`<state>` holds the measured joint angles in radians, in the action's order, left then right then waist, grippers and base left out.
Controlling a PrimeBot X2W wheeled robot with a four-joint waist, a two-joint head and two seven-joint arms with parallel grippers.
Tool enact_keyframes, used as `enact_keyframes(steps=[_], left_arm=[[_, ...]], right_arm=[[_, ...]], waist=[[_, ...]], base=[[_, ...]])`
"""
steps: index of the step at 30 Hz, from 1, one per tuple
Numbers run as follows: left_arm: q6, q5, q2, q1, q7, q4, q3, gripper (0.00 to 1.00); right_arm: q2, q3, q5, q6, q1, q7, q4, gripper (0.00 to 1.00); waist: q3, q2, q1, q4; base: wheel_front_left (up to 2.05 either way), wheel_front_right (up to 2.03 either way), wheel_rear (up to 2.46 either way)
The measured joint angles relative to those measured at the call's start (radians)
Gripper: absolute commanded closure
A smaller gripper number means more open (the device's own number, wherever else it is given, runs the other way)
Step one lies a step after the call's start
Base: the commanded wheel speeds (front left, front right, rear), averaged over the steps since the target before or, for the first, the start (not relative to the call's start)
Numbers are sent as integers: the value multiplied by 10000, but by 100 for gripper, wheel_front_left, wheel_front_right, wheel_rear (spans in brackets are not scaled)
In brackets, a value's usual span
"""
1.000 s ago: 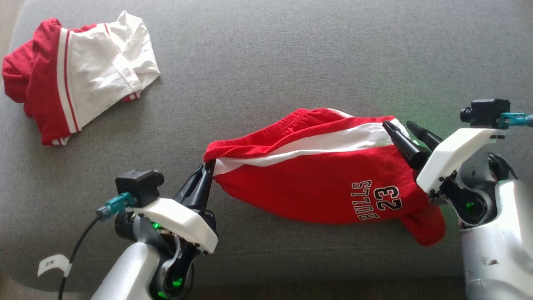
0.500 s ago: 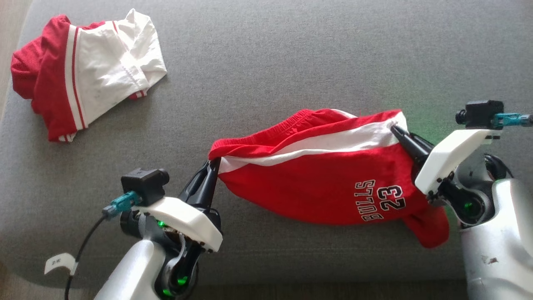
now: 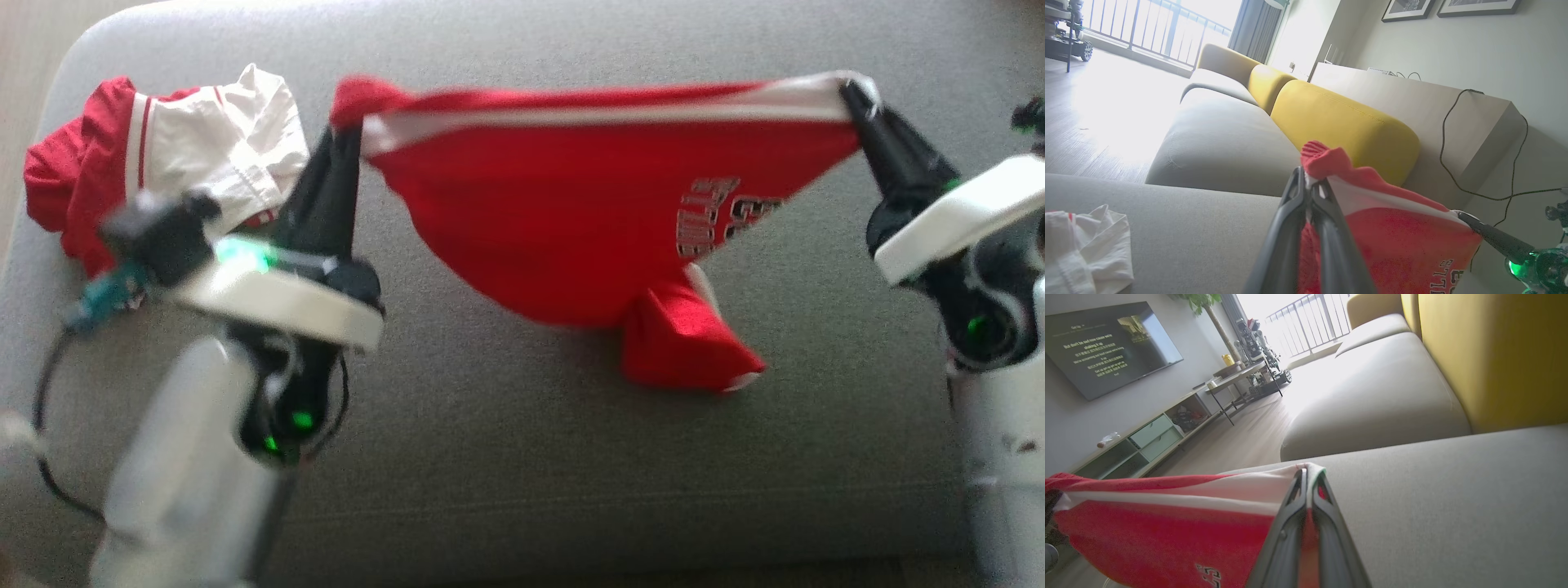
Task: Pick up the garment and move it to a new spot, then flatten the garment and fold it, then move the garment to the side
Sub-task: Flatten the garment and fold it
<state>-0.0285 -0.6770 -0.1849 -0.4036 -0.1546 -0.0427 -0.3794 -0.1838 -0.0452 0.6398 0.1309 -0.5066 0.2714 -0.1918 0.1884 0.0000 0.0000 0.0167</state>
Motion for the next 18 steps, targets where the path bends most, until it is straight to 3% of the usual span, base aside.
enact_keyframes(steps=[6, 11, 14, 18], left_arm=[[-272, -1175, -54, -2531, 1891, -499, 255, 100], [-301, -2336, 54, -5054, 3568, -2036, 633, 100], [-472, -1964, -2, -6508, 3484, -3302, 612, 100], [-790, -1189, 136, -8566, 2038, -4652, 447, 100]], right_arm=[[-328, 267, 146, 0, -1921, 6, -752, 100], [-330, 587, 36, 0, -4605, -8, -2334, 100], [-224, 782, -387, 0, -6326, -715, -3684, 100], [-82, 1057, -1108, 0, -8408, -2186, -5108, 100]], waist=[[-78, 0, 0, -311], [260, 0, 0, -644], [664, 0, 1, -844], [1331, 0, 2, -1065]], base=[[0, 0, 0], [0, 0, 0], [0, 0, 0], [0, 0, 0]])
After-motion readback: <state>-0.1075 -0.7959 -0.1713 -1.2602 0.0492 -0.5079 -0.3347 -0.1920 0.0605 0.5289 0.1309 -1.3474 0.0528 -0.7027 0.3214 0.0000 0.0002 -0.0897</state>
